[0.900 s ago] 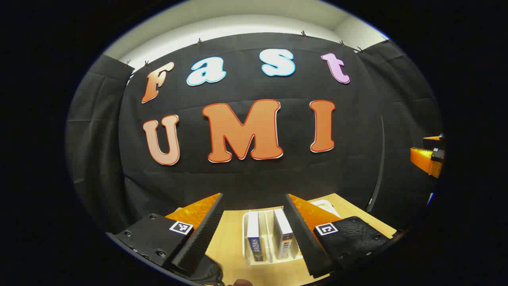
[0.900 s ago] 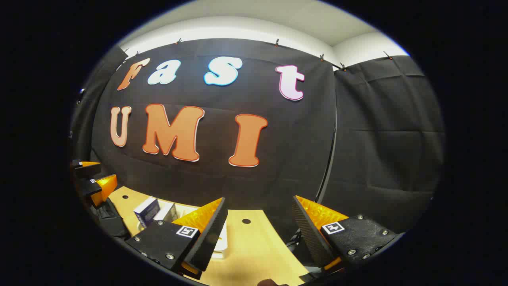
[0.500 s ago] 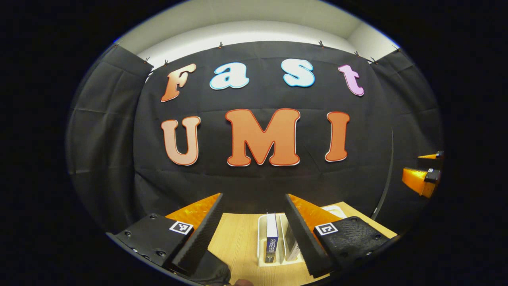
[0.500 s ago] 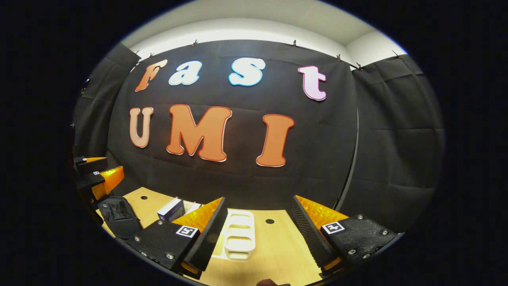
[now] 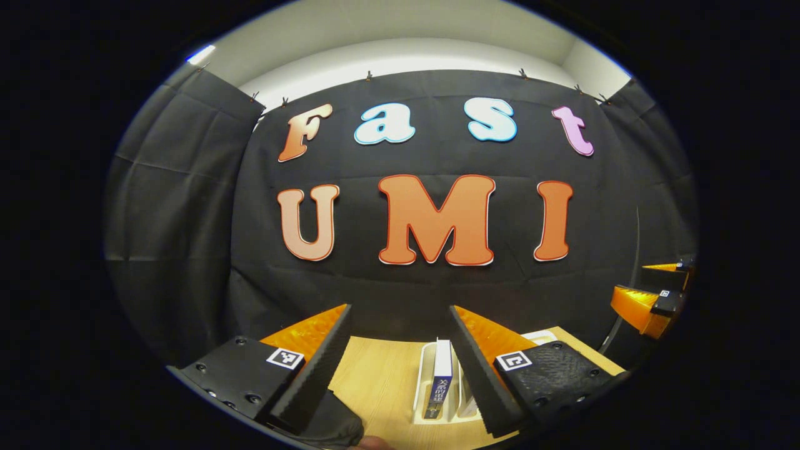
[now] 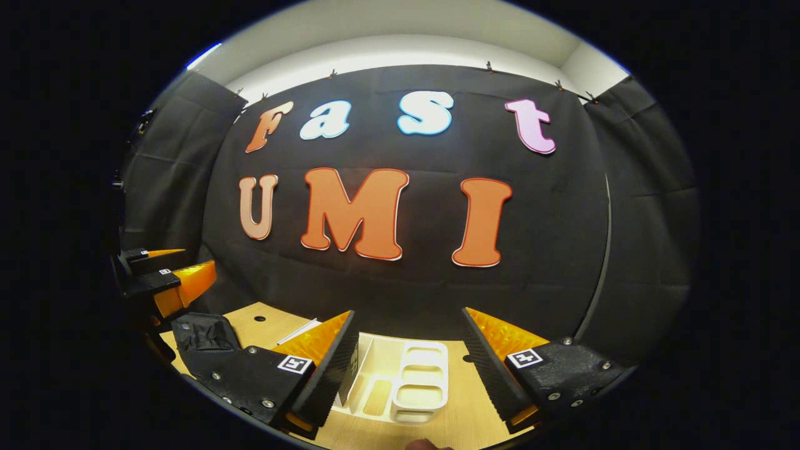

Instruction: Open the schoolbag, grab two books from the bookshelf and put them into the schoolbag.

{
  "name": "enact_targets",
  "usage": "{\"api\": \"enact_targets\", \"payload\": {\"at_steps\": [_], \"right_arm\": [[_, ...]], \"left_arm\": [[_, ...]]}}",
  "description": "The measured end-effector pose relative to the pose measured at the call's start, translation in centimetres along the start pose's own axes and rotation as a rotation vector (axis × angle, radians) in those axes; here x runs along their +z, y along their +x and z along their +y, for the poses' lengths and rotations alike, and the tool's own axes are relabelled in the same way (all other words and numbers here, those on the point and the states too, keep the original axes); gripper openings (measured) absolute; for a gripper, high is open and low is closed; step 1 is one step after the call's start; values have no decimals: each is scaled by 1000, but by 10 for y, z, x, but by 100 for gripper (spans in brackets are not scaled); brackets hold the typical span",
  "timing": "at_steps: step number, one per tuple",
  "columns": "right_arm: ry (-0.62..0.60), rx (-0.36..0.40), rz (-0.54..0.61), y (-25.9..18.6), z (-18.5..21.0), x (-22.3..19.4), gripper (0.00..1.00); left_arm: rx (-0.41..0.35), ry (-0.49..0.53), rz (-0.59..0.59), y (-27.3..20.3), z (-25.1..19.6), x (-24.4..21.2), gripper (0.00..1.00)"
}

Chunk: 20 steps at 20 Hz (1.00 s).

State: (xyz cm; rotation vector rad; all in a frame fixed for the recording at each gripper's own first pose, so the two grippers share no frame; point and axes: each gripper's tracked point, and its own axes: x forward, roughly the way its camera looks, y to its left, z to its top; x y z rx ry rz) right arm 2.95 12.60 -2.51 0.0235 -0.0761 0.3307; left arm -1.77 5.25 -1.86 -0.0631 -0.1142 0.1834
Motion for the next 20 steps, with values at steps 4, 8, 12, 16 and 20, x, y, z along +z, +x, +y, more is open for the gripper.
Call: {"api": "enact_targets", "payload": {"at_steps": [4,8,12,16,20], "right_arm": [[3,44,15,11,21,-3,98],[-3,44,1,21,35,-2,100],[-11,30,30,31,41,-12,98],[-11,13,62,42,41,-23,98],[-32,1,85,52,38,-33,98]], "left_arm": [[17,21,0,7,2,-11,96],[-7,14,-16,11,6,-14,96],[-24,107,20,15,18,-40,96],[-48,226,101,16,30,-88,97],[-53,378,182,7,44,-137,98]]}}
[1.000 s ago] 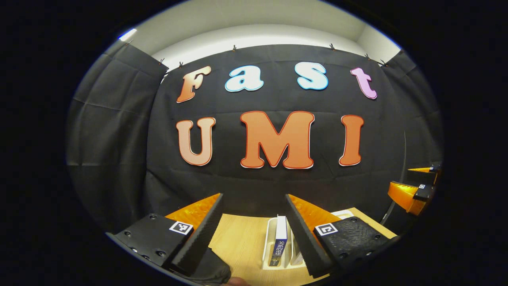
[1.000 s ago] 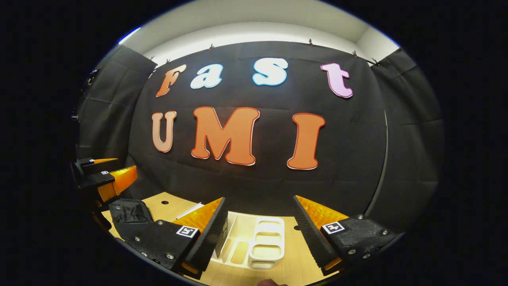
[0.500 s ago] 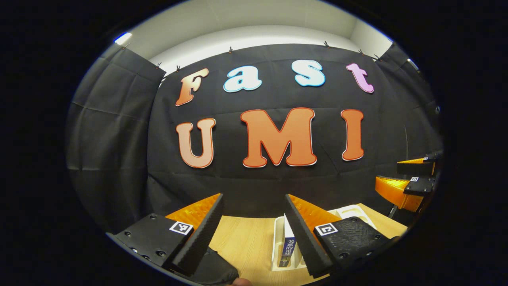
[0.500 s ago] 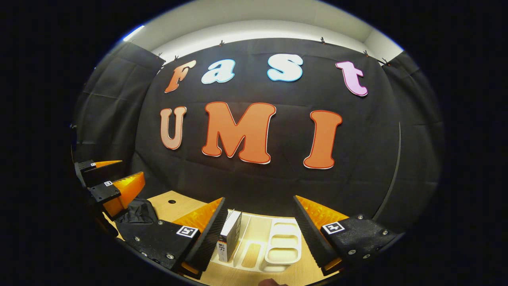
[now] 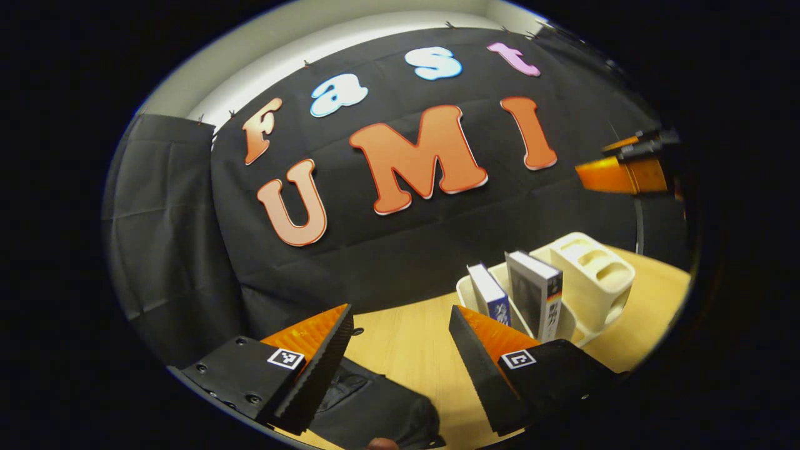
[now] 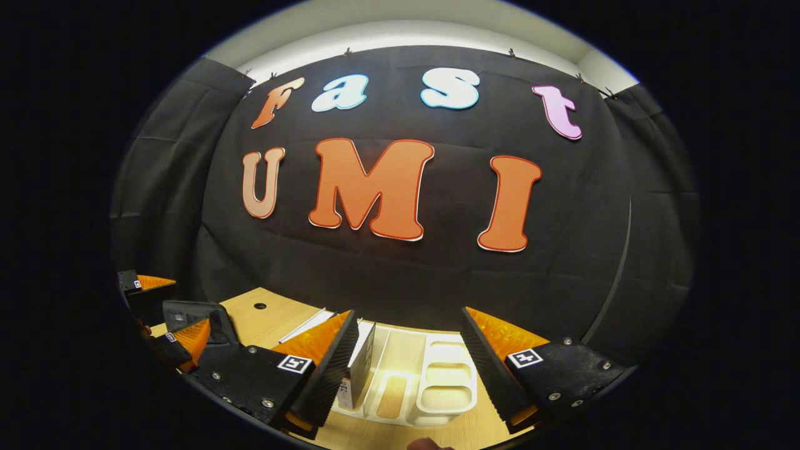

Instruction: Open the schoolbag, grab two books from the bookshelf and put them into the schoolbag.

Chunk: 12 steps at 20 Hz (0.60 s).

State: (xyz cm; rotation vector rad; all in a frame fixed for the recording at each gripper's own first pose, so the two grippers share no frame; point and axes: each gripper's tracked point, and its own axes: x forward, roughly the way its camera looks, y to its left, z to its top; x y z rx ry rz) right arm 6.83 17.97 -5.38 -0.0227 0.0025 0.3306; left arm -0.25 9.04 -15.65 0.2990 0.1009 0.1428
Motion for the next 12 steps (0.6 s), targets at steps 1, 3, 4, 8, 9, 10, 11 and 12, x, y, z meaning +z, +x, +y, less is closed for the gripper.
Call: {"api": "enact_targets", "payload": {"at_steps": [1,3,4,8,9,10,11,12], "right_arm": [[-1,1,5,3,-1,-3,98],[-3,-4,23,7,-5,-10,98],[-3,-9,30,9,-5,-13,98],[1,-17,52,13,-13,-22,98],[-1,-21,56,15,-14,-24,98],[-3,-21,60,14,-16,-26,98],[-3,-23,65,14,-16,-26,98],[-2,-20,68,13,-17,-28,98]], "left_arm": [[-4,45,22,-1,-2,-16,98],[-16,138,77,-1,-7,-55,98],[-24,187,110,-1,-10,-74,99],[-47,317,229,-8,-16,-145,98],[-42,341,259,-10,-15,-160,98],[-40,360,291,-10,-12,-173,98],[-29,377,316,-14,-9,-185,98],[-32,388,345,-16,-8,-198,98]]}}
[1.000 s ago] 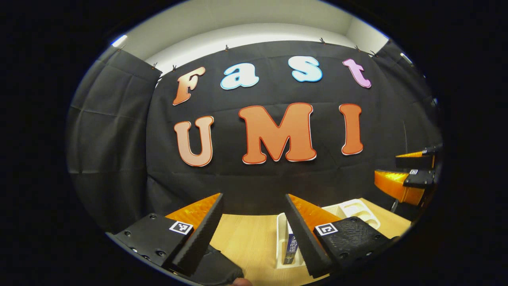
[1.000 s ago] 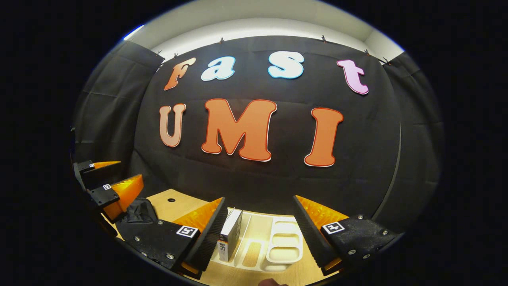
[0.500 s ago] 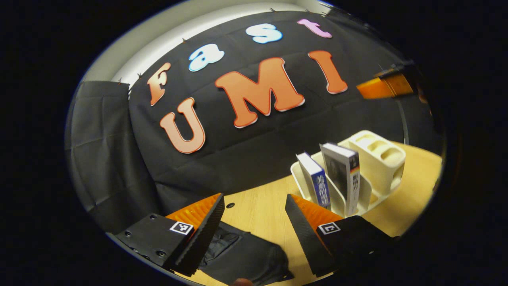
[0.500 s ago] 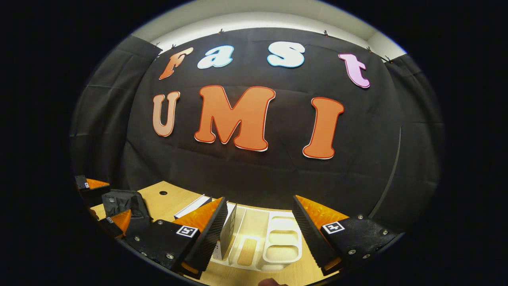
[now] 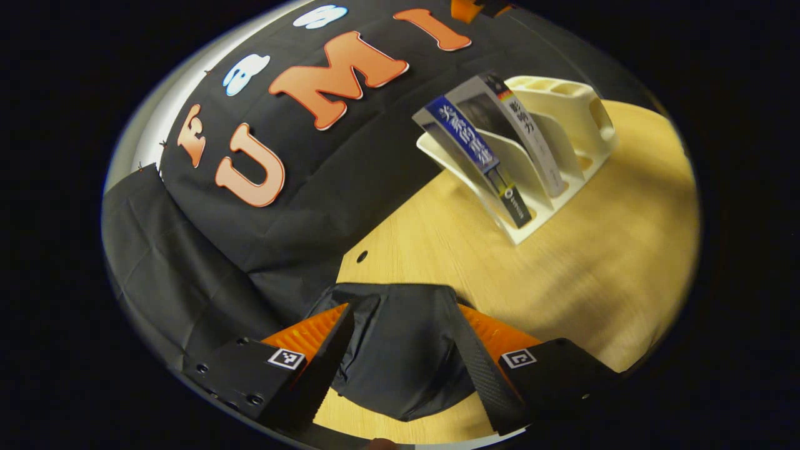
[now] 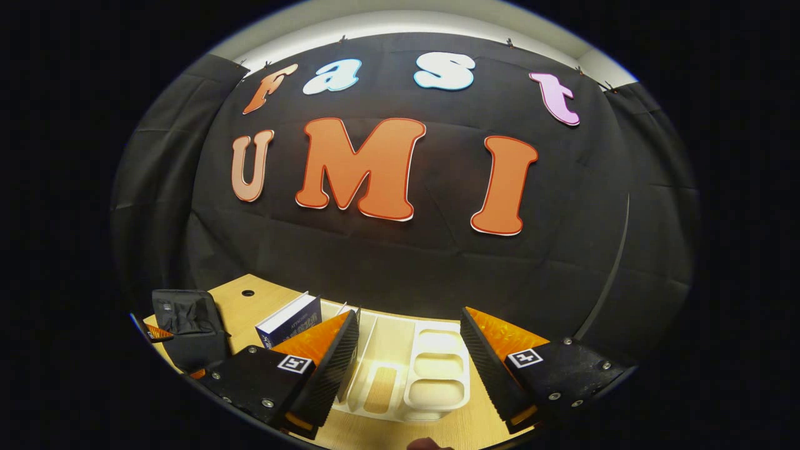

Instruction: Open the schoolbag, grab two books from the bookshelf and put them into the schoolbag.

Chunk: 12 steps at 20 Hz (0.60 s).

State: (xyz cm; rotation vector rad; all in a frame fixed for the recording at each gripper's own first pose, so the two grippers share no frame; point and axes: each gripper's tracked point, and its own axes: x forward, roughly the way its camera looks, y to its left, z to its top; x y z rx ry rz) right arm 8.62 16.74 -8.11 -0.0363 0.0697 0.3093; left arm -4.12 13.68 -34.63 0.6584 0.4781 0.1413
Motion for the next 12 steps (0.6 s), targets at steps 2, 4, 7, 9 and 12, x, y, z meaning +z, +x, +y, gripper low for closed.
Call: {"api": "enact_targets", "payload": {"at_steps": [2,4,7,9,12], "right_arm": [[-1,-1,0,0,0,-1,98],[-8,-4,-1,0,-1,-1,98],[-13,-10,-1,0,-2,-1,98],[-12,-20,0,1,-3,-1,98],[-4,-28,1,0,-4,-2,98]], "left_arm": [[-10,23,43,6,-5,-21,99],[-23,46,74,8,-12,-38,98],[-16,72,112,9,-14,-57,98],[8,89,130,13,-8,-62,98],[39,115,135,22,-1,-63,98]]}}
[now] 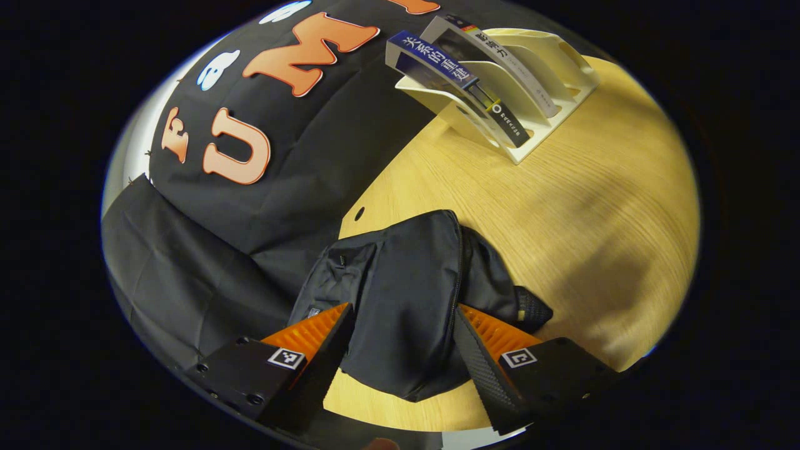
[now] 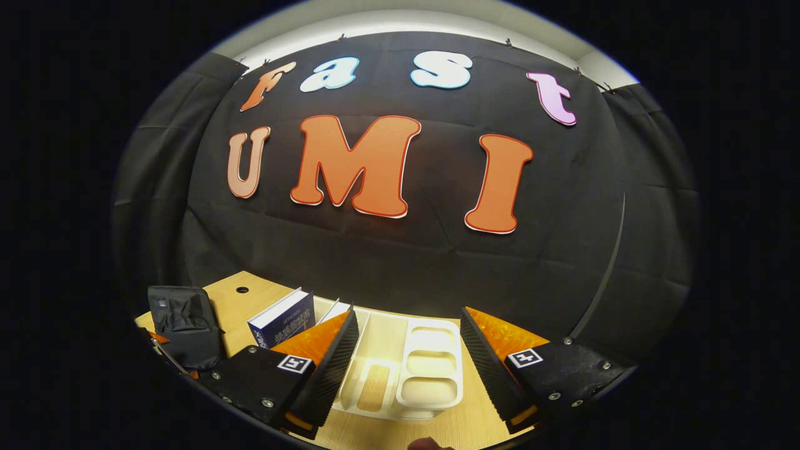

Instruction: Open the schoolbag, grab two books from the bookshelf and put them into the schoolbag.

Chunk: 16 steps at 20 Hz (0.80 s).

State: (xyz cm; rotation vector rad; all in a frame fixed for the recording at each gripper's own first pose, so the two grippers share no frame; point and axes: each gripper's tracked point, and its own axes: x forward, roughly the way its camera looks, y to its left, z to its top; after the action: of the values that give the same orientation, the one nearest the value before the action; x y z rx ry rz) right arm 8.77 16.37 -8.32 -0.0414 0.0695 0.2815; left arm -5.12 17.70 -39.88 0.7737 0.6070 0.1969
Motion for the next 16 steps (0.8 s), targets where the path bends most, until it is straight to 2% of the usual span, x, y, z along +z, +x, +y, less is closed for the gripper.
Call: {"api": "enact_targets", "payload": {"at_steps": [5,8,9,12,13,16], "right_arm": [[-4,-11,-6,0,0,3,98],[-6,-13,-5,-1,1,4,98],[-7,-10,-6,-2,1,4,98],[-16,-20,-8,-2,3,8,98],[-17,-25,-8,-2,3,10,98],[-16,-37,-6,-1,7,14,98]], "left_arm": [[63,76,4,16,8,7,96],[50,82,26,34,9,8,90],[41,77,30,39,9,9,79],[-2,58,34,42,13,15,66],[-18,48,36,40,15,16,45],[-88,16,33,32,24,23,24]]}}
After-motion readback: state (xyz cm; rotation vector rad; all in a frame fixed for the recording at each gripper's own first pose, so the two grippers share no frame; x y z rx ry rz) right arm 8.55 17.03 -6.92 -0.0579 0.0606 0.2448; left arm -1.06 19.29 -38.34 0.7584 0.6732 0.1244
